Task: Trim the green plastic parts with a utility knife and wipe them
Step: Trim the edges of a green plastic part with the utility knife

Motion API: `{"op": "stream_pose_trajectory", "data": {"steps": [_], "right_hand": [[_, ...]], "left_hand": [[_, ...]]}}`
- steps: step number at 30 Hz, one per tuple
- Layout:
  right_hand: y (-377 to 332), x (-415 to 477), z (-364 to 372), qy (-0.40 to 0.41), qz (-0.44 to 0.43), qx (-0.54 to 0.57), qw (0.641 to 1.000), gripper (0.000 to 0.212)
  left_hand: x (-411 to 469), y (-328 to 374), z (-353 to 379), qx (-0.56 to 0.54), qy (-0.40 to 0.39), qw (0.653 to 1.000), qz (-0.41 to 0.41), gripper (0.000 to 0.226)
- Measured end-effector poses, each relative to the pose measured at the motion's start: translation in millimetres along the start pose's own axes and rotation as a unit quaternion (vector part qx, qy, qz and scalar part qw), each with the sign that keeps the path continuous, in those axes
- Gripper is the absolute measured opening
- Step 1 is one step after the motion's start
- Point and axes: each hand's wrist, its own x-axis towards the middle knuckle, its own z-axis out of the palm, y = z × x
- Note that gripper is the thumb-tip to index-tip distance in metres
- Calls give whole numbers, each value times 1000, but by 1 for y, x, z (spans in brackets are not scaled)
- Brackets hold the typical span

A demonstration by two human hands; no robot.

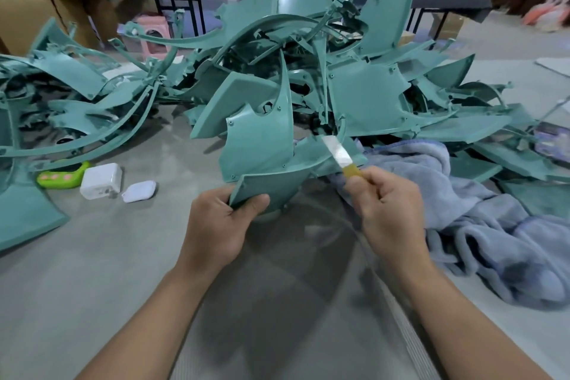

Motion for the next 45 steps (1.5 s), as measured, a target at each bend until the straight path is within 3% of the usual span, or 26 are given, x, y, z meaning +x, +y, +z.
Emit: {"op": "stream_pose_trajectory", "data": {"steps": [2, 4, 6, 9, 11, 14, 16, 19, 25, 29, 32, 36, 38, 42, 43, 45], "right_hand": [[-8, -10, 5, -81, -43, 78, 993, 27], [-9, -17, 9, -136, -62, 58, 987, 26], [-1, -9, 10, -96, -42, -3, 994, 27], [18, 17, -3, 23, 53, -89, 994, 33], [27, 26, -9, 40, 82, -76, 993, 37], [24, 20, -9, 9, 18, 26, 999, 36], [17, 11, -7, -55, -26, 78, 995, 32], [12, 9, -3, -127, -33, 70, 989, 33], [33, 26, 0, 19, 85, -67, 994, 37], [19, 9, 8, -53, 14, 80, 995, 32], [11, -3, 20, -139, -30, 22, 990, 31], [20, 20, 24, -30, 58, -116, 991, 35], [22, 25, 19, 14, 77, -114, 990, 36], [9, 3, 22, -103, -70, -12, 992, 35], [9, 0, 25, -127, -81, -24, 988, 34], [16, 8, 27, -96, -51, -77, 991, 34]], "left_hand": [[1, -1, -2, -10, 0, 1000, -5, 15], [1, -1, -1, -20, -10, 1000, -11, 14], [1, -4, -2, -25, -6, 999, -35, 7], [4, -8, -2, -20, -2, 998, -57, 25], [6, -8, -2, -20, 1, 997, -68, 21], [6, -6, -3, -12, -3, 998, -60, 13], [7, -5, -5, -1, -20, 999, -50, 12], [10, 0, -7, -28, -15, 997, -75, 15], [6, -4, -33, -105, 29, 987, -114, 24], [-3, -15, -59, -145, 73, 978, -128, 26], [-4, -18, -59, -177, 60, 973, -137, 24], [1, -22, -60, -192, 56, 970, -136, 32], [2, -26, -61, -193, 53, 970, -135, 34], [6, -31, -58, -201, 42, 971, -122, 38], [7, -30, -57, -203, 40, 971, -119, 38], [10, -30, -56, -202, 37, 972, -116, 37]]}}
